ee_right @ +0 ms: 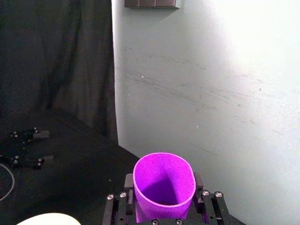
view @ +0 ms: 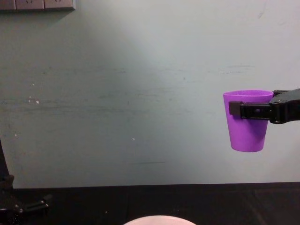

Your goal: Pick up the cup and pour the mung beans from the cup into the bowl.

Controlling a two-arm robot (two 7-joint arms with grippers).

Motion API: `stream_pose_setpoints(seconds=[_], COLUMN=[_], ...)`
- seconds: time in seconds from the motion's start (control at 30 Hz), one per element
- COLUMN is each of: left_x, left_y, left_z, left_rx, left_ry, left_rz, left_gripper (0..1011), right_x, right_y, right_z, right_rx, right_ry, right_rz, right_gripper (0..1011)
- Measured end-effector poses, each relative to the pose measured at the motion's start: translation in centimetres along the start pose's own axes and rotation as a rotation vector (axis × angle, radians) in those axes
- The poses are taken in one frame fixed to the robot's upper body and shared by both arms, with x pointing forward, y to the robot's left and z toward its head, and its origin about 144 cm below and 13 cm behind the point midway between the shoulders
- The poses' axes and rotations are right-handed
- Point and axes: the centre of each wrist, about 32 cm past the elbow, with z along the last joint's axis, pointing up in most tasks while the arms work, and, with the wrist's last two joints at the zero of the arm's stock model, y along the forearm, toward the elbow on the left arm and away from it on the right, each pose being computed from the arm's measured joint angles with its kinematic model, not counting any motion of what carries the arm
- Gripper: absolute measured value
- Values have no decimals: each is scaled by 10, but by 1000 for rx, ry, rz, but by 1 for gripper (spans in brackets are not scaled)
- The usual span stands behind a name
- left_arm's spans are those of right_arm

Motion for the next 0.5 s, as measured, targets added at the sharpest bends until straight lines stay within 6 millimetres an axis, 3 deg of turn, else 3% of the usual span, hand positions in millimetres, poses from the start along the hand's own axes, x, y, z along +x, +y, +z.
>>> stream_pose_setpoints(seconds=[0.5], left_x=[0], left_y=[0], left_z=[0], left_rx=[0], left_ry=[0], left_rz=[0], left_gripper=[1012], right_x=[0], right_y=[0], right_z=[0], right_rx=[0], right_ry=[0], right_rz=[0], right_gripper=[722])
